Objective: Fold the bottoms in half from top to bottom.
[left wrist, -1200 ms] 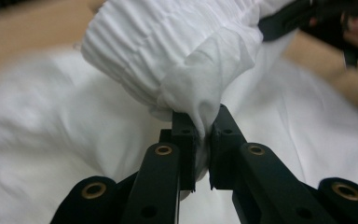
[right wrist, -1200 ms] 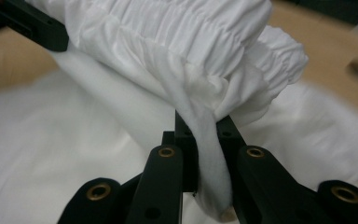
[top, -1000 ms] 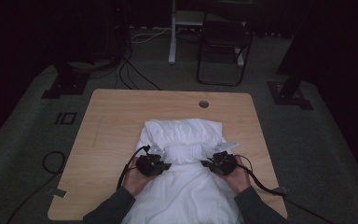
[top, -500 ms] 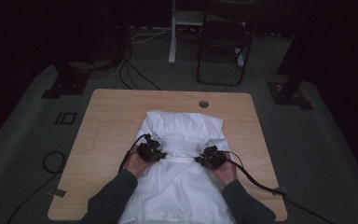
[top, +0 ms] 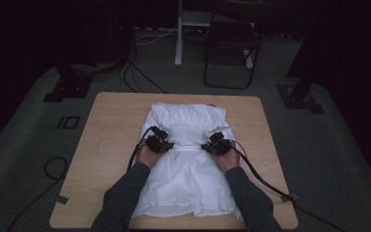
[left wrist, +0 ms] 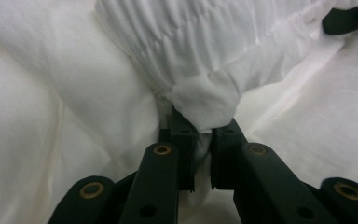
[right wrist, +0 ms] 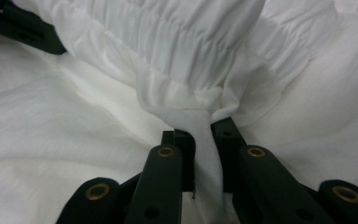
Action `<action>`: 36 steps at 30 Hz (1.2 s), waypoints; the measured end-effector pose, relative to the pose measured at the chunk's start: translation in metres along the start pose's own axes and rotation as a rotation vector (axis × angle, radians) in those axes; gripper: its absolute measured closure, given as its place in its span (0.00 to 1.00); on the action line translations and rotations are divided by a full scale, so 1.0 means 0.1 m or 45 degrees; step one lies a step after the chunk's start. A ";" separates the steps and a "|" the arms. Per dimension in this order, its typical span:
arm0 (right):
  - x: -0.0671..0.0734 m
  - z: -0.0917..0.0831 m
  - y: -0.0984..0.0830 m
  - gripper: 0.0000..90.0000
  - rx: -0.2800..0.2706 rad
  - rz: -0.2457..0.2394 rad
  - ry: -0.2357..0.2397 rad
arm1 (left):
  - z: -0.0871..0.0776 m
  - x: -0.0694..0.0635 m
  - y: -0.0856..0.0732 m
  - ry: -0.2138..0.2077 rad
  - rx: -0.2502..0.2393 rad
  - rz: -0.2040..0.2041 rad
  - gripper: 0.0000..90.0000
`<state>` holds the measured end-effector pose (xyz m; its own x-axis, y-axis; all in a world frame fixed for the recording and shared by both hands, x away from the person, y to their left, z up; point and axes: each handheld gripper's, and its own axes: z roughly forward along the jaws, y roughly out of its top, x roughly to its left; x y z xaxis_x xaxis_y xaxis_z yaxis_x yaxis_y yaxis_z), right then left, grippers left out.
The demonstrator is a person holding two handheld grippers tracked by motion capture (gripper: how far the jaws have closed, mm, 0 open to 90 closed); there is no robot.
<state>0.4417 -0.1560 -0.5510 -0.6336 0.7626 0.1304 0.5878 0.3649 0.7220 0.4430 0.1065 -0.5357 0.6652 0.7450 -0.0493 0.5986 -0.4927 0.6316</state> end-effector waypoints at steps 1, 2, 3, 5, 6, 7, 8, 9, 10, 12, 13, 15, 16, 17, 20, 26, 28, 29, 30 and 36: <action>0.00 -0.03 0.00 0.93 -0.004 -0.013 0.007 | -0.04 -0.02 0.01 -0.005 -0.001 0.008 0.93; -0.01 -0.08 0.01 0.93 -0.024 -0.009 0.024 | -0.08 -0.03 0.02 -0.010 -0.009 0.011 0.93; -0.01 -0.12 0.02 0.93 -0.043 -0.008 0.033 | -0.17 -0.05 0.03 -0.035 -0.043 0.005 0.93; 0.00 -0.28 0.06 0.94 -0.095 -0.024 0.038 | -0.34 -0.09 0.07 -0.060 -0.106 0.002 0.94; 0.01 -0.37 0.09 0.94 -0.126 -0.034 0.042 | -0.45 -0.13 0.09 -0.072 -0.150 -0.004 0.94; 0.01 -0.37 0.09 0.94 -0.126 -0.034 0.042 | -0.45 -0.13 0.09 -0.072 -0.150 -0.004 0.94; 0.03 -0.46 0.12 0.94 -0.159 -0.046 0.044 | -0.67 -0.22 0.13 -0.084 -0.240 0.015 0.94; 0.07 -0.67 0.18 0.94 -0.237 -0.074 0.052 | -0.77 -0.26 0.14 -0.086 -0.281 0.026 0.94; 0.10 -0.76 0.20 0.94 -0.273 -0.082 0.059 | -0.86 -0.29 0.15 -0.091 -0.308 0.040 0.94; 0.15 -0.92 0.22 0.94 -0.315 -0.104 0.063 | -0.97 -0.37 0.14 -0.101 -0.340 0.052 0.94; 0.18 -0.96 0.21 0.94 -0.320 -0.119 0.062 | -0.99 -0.39 0.12 -0.115 -0.340 0.059 0.94; 0.24 -1.01 0.13 0.93 -0.302 -0.156 0.048 | -0.96 -0.43 0.05 -0.150 -0.310 0.050 0.93; 0.26 -1.00 0.07 0.93 -0.283 -0.162 0.052 | -0.92 -0.44 -0.01 -0.176 -0.293 0.041 0.93; 0.27 -0.98 0.00 0.93 -0.267 -0.159 0.059 | -0.86 -0.45 -0.07 -0.197 -0.269 0.031 0.93; 0.28 -0.85 -0.26 0.93 -0.186 -0.136 0.087 | -0.63 -0.49 -0.29 -0.227 -0.177 0.004 0.92; 0.24 -0.53 -0.57 0.84 -0.026 -0.072 0.096 | -0.28 -0.49 -0.52 -0.256 -0.041 -0.039 0.77; 0.22 -0.54 -0.57 0.72 -0.013 -0.053 0.120 | -0.36 -0.51 -0.49 -0.247 -0.060 -0.031 0.69; 0.22 -0.57 -0.56 0.65 -0.022 -0.059 0.123 | -0.41 -0.52 -0.48 -0.235 -0.074 -0.017 0.66; 0.23 -0.61 -0.55 0.60 -0.028 -0.064 0.122 | -0.47 -0.52 -0.46 -0.230 -0.092 -0.016 0.65; 0.17 -0.99 -0.45 0.61 -0.186 -0.049 0.158 | -0.75 -0.40 -0.36 -0.165 -0.190 -0.032 0.73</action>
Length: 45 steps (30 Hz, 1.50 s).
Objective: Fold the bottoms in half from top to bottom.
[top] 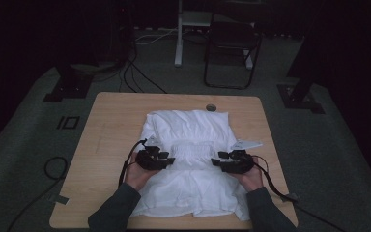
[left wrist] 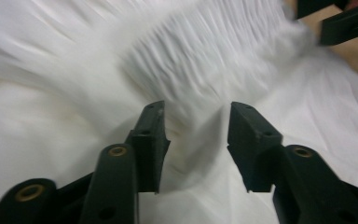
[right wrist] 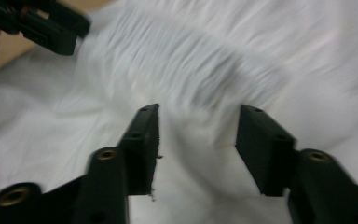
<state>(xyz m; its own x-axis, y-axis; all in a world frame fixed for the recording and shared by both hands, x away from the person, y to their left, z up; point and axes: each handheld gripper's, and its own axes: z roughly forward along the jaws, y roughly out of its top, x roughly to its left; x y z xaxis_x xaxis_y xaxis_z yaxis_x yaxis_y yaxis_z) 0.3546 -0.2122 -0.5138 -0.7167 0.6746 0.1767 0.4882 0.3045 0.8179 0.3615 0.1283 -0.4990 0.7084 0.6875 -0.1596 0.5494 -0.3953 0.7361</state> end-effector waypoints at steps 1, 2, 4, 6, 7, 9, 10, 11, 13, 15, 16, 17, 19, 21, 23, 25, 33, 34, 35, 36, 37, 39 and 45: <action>-0.01 -0.03 0.02 0.76 -0.021 0.006 -0.027 | -0.01 0.04 0.04 0.051 -0.015 -0.008 0.84; -0.01 -0.03 0.02 0.76 -0.021 0.006 -0.027 | -0.01 0.04 0.04 0.051 -0.015 -0.008 1.00; -0.14 0.02 0.11 1.00 -0.012 0.044 -0.142 | 0.12 0.12 0.12 0.109 0.001 -0.048 1.00; -0.20 0.15 0.13 1.00 0.026 0.061 -0.180 | 0.26 0.16 0.14 0.125 0.033 -0.071 1.00; -0.24 0.23 0.14 1.00 0.051 0.068 -0.203 | 0.34 0.17 0.14 0.128 0.062 -0.072 1.00; -0.32 0.41 0.13 1.00 0.111 0.100 -0.242 | 0.48 0.19 0.12 0.142 0.110 -0.072 1.00; -0.36 0.48 0.11 1.00 0.143 0.124 -0.254 | 0.54 0.19 0.11 0.147 0.137 -0.065 1.00; -0.39 0.56 0.09 1.00 0.172 0.143 -0.261 | 0.60 0.20 0.09 0.148 0.157 -0.061 0.99; -0.43 0.65 0.04 1.00 0.196 0.171 -0.251 | 0.66 0.22 0.04 0.140 0.164 -0.074 0.97; -0.44 0.64 0.04 0.99 0.177 0.191 -0.235 | 0.65 0.20 0.03 0.133 0.139 -0.076 0.95; -0.43 0.62 0.04 0.99 0.165 0.174 -0.214 | 0.63 0.17 0.02 0.121 0.124 -0.064 0.94; -0.41 0.60 0.03 0.98 0.138 0.165 -0.166 | 0.60 0.15 0.01 0.109 0.115 -0.053 0.93; -0.37 0.52 0.01 0.96 0.087 0.156 -0.076 | 0.54 0.08 -0.03 0.073 0.086 -0.037 0.92; -0.31 0.42 -0.03 0.95 0.025 0.132 -0.018 | 0.50 -0.02 -0.10 0.038 0.092 0.021 0.92; -0.22 0.33 -0.09 0.93 -0.026 0.103 0.067 | 0.47 -0.13 -0.19 -0.017 0.102 0.084 0.92; -0.17 0.29 -0.12 0.92 -0.036 0.063 0.085 | 0.44 -0.17 -0.24 -0.024 0.096 0.102 0.90; -0.15 -0.01 -0.15 0.88 -0.163 0.045 -0.073 | 0.33 -0.19 -0.23 -0.034 0.016 0.077 0.83; -0.18 -0.01 -0.13 0.88 -0.165 0.081 -0.117 | 0.35 -0.21 -0.23 -0.035 0.024 0.091 0.82; -0.21 -0.01 -0.12 0.88 -0.168 0.102 -0.129 | 0.37 -0.22 -0.23 -0.037 0.027 0.098 0.82; -0.22 0.00 -0.11 0.86 -0.170 0.117 -0.102 | 0.39 -0.23 -0.23 -0.039 0.032 0.105 0.81; -0.22 0.00 -0.11 0.86 -0.170 0.117 -0.102 | 0.39 -0.23 -0.23 -0.039 0.032 0.105 0.81; -0.14 0.08 -0.08 0.84 -0.113 0.065 -0.041 | 0.43 -0.23 -0.25 -0.035 0.046 0.103 0.79; 0.14 0.24 -0.21 0.83 0.022 -0.038 0.047 | 0.39 -0.25 -0.31 -0.014 0.074 0.098 0.75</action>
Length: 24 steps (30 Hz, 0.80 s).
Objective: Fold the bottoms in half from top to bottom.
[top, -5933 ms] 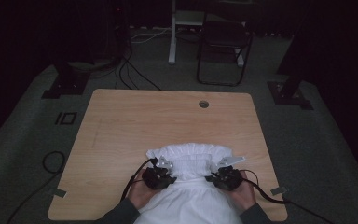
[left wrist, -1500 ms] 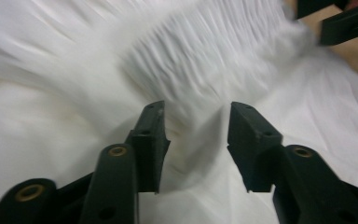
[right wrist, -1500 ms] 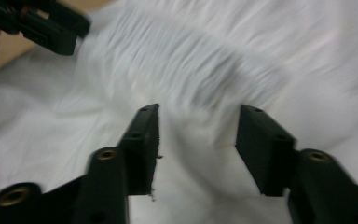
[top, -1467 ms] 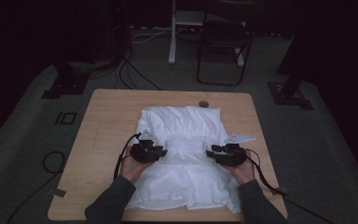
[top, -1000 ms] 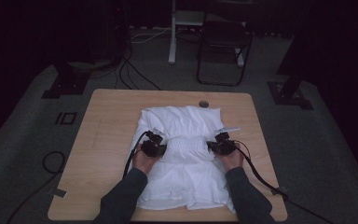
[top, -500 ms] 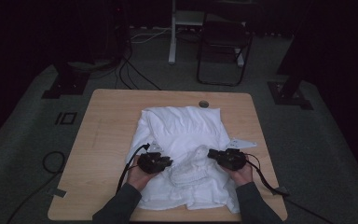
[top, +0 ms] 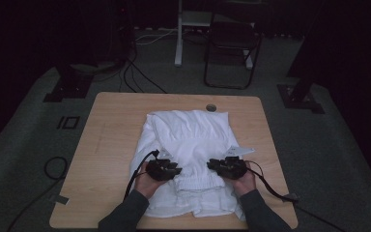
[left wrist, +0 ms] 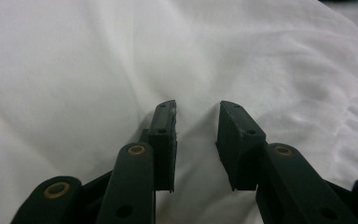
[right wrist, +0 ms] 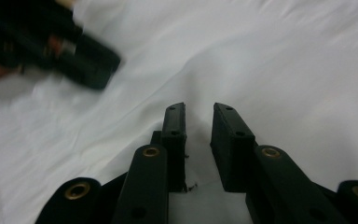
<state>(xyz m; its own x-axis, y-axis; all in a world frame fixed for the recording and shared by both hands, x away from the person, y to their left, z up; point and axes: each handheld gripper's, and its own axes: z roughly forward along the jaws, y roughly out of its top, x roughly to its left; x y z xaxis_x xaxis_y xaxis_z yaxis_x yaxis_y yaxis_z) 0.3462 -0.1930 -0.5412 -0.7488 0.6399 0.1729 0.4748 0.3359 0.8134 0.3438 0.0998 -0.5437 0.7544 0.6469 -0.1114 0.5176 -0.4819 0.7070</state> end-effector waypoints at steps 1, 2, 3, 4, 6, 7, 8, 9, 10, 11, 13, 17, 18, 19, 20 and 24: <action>0.04 0.02 -0.05 0.83 0.035 -0.011 0.006 | -0.01 0.00 -0.03 0.002 0.004 -0.009 0.75; 0.08 0.04 -0.09 0.84 0.067 -0.027 0.003 | -0.02 0.00 -0.06 -0.007 0.003 -0.023 0.75; 0.11 0.05 -0.14 0.84 0.093 -0.044 -0.011 | -0.02 0.00 -0.10 -0.015 0.003 -0.034 0.75; 0.14 0.06 -0.19 0.85 0.118 -0.063 -0.031 | -0.02 0.00 -0.15 -0.021 0.002 -0.043 0.76; 0.16 0.06 -0.25 0.86 0.131 -0.054 -0.041 | -0.04 -0.01 -0.22 -0.032 -0.007 -0.056 0.77; 0.16 0.06 -0.27 0.86 0.133 -0.036 -0.031 | -0.06 -0.02 -0.25 -0.040 -0.007 -0.062 0.77; 0.17 0.06 -0.28 0.86 0.142 -0.028 -0.018 | -0.08 -0.04 -0.26 -0.045 -0.004 -0.055 0.77; 0.18 0.05 -0.28 0.86 0.154 -0.031 -0.004 | -0.10 -0.06 -0.27 -0.045 0.009 -0.047 0.77; 0.19 0.04 -0.27 0.86 0.168 -0.037 0.009 | -0.10 -0.07 -0.27 -0.045 0.011 -0.045 0.76; 0.19 0.04 -0.27 0.86 0.168 -0.037 0.009 | -0.10 -0.07 -0.27 -0.045 0.011 -0.045 0.75; 0.18 0.00 -0.22 0.82 0.153 -0.049 0.012 | -0.17 -0.07 -0.22 -0.024 0.000 -0.014 0.72; 0.06 -0.08 -0.06 0.74 0.065 -0.036 -0.095 | -0.26 0.03 -0.03 0.066 -0.060 0.017 0.60; 0.01 -0.09 0.00 0.72 0.045 -0.026 -0.116 | -0.28 0.07 0.04 0.087 -0.078 0.022 0.59; -0.04 -0.09 0.06 0.70 0.030 -0.023 -0.141 | -0.29 0.11 0.10 0.115 -0.098 0.024 0.59; -0.09 -0.08 0.13 0.68 0.012 -0.027 -0.163 | -0.29 0.17 0.17 0.139 -0.119 0.023 0.59; -0.32 0.02 0.37 0.63 -0.064 0.026 -0.214 | -0.16 0.43 0.39 0.259 -0.153 -0.004 0.58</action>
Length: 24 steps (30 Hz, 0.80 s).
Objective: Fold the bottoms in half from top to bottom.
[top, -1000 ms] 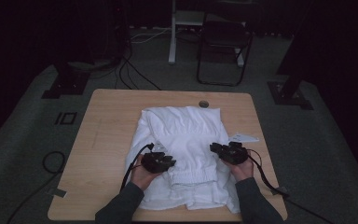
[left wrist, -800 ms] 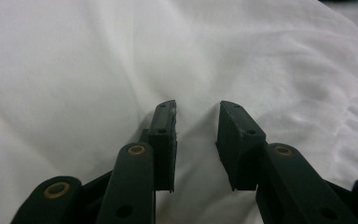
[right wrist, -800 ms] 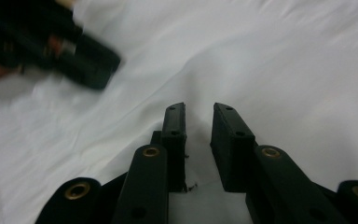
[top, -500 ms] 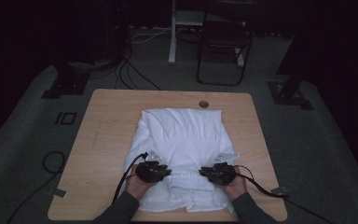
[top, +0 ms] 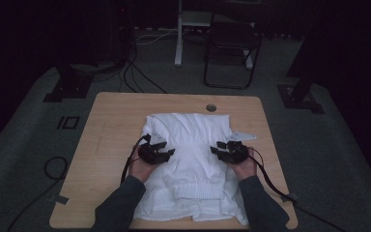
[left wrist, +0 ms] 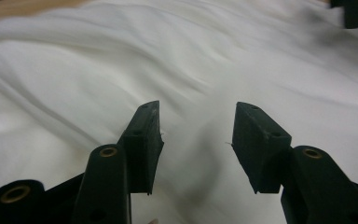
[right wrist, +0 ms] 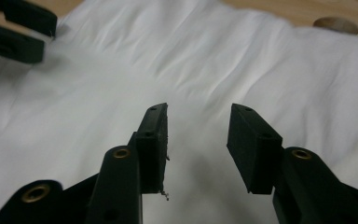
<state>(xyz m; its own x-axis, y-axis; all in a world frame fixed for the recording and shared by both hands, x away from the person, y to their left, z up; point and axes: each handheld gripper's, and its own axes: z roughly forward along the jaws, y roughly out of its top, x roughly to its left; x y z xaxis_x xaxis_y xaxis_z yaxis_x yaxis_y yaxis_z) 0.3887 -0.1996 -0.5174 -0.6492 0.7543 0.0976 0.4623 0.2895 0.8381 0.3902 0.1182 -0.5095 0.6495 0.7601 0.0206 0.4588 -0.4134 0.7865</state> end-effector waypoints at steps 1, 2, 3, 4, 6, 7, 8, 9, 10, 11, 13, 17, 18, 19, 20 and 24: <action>-0.05 0.06 0.05 0.62 -0.009 0.036 0.001 | 0.07 0.06 0.02 0.013 0.008 -0.028 0.58; -0.10 0.12 0.08 0.61 -0.011 0.057 -0.010 | 0.15 0.11 0.02 0.022 0.022 -0.047 0.59; -0.13 0.18 0.10 0.60 -0.003 0.073 -0.023 | 0.22 0.15 0.01 0.030 0.032 -0.063 0.59; -0.17 0.26 0.11 0.60 0.018 0.085 -0.033 | 0.28 0.19 -0.01 0.027 0.048 -0.083 0.60; -0.21 0.40 0.09 0.60 0.070 0.084 -0.058 | 0.39 0.21 -0.08 0.025 0.087 -0.101 0.60; -0.22 0.47 0.06 0.60 0.102 0.078 -0.070 | 0.42 0.21 -0.12 0.029 0.093 -0.096 0.60; -0.22 0.52 0.02 0.60 0.128 0.070 -0.085 | 0.44 0.20 -0.15 0.026 0.087 -0.093 0.60; -0.22 0.56 -0.02 0.60 0.140 0.074 -0.094 | 0.44 0.19 -0.17 0.028 0.075 -0.092 0.60; -0.22 0.58 -0.05 0.60 0.139 0.083 -0.094 | 0.44 0.19 -0.19 0.027 0.064 -0.095 0.59; -0.21 0.59 -0.08 0.60 0.130 0.091 -0.096 | 0.44 0.18 -0.21 0.023 0.058 -0.103 0.59; -0.21 0.58 -0.13 0.60 0.118 0.100 -0.101 | 0.42 0.17 -0.25 0.018 0.051 -0.112 0.59; -0.17 0.55 -0.20 0.59 0.084 0.120 -0.095 | 0.36 0.09 -0.34 0.021 0.032 -0.122 0.60; -0.15 0.54 -0.22 0.59 0.075 0.119 -0.098 | 0.33 0.07 -0.36 0.020 0.031 -0.124 0.59; -0.12 0.53 -0.24 0.59 0.069 0.118 -0.101 | 0.31 0.06 -0.38 0.018 0.029 -0.125 0.59; -0.10 0.52 -0.26 0.59 0.070 0.114 -0.099 | 0.28 0.03 -0.41 0.017 0.029 -0.131 0.59; -0.01 0.43 -0.33 0.59 0.070 0.121 -0.075 | 0.17 -0.05 -0.51 -0.010 0.027 -0.148 0.59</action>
<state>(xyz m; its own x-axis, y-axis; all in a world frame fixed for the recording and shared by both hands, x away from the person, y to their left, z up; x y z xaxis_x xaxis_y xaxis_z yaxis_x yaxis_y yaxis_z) 0.3994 -0.1845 -0.5683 -0.5649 0.8128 0.1423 0.5535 0.2454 0.7959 0.3741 0.1273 -0.5598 0.5959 0.7995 -0.0751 0.5442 -0.3332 0.7700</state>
